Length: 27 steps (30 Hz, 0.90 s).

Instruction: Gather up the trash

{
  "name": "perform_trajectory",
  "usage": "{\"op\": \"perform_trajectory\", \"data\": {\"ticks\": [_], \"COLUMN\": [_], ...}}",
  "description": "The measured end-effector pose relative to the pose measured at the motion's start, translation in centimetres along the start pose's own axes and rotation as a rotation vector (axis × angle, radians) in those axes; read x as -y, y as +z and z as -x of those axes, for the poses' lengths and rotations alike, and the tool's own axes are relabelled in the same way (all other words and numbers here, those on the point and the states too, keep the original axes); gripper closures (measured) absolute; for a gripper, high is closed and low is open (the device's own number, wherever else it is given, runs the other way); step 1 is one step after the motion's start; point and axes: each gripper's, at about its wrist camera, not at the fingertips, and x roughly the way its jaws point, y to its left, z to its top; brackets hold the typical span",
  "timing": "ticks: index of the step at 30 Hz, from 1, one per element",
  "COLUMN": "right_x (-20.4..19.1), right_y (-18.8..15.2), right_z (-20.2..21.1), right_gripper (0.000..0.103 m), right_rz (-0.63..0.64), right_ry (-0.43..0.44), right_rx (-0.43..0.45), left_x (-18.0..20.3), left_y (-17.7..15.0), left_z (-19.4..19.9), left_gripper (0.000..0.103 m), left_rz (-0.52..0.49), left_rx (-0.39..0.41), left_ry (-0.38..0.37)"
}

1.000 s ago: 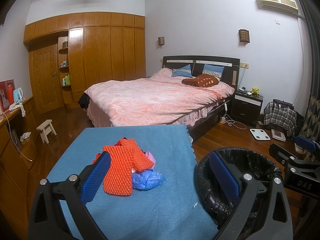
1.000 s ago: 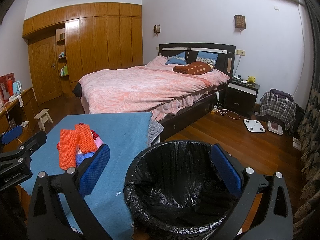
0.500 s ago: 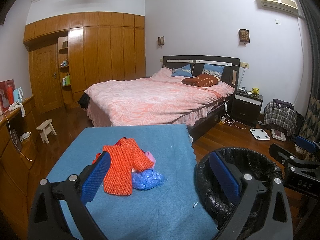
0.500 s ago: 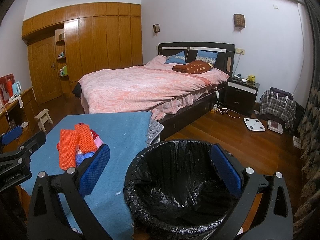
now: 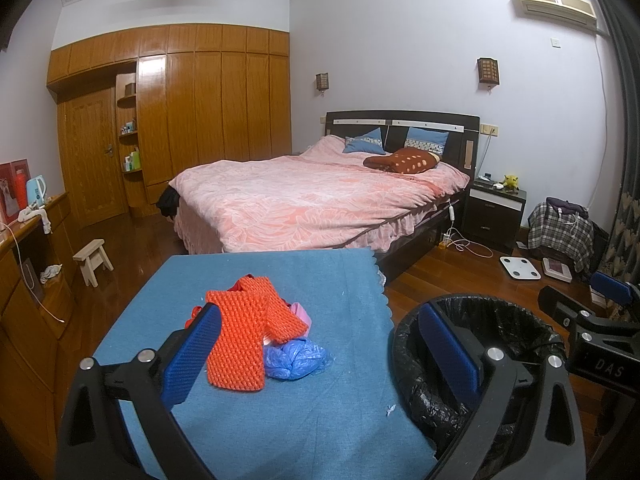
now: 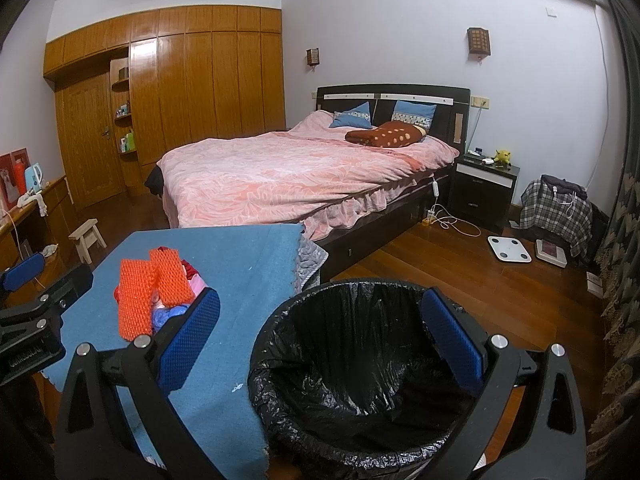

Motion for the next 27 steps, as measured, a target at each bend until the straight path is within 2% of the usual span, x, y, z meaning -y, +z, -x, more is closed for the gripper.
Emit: {"op": "perform_trajectory", "data": {"ticks": [27], "right_x": [-1.1], "right_y": [0.1], "right_z": [-0.9], "right_gripper": [0.005], "right_rz": [0.01], "right_ry": [0.009], "right_rx": [-0.008], "left_x": [-0.1], "left_y": [-0.4], "left_z": [0.0], "left_gripper": [0.006], "left_rz": [0.01], "left_rx": [-0.003], "left_ry": [0.003]}}
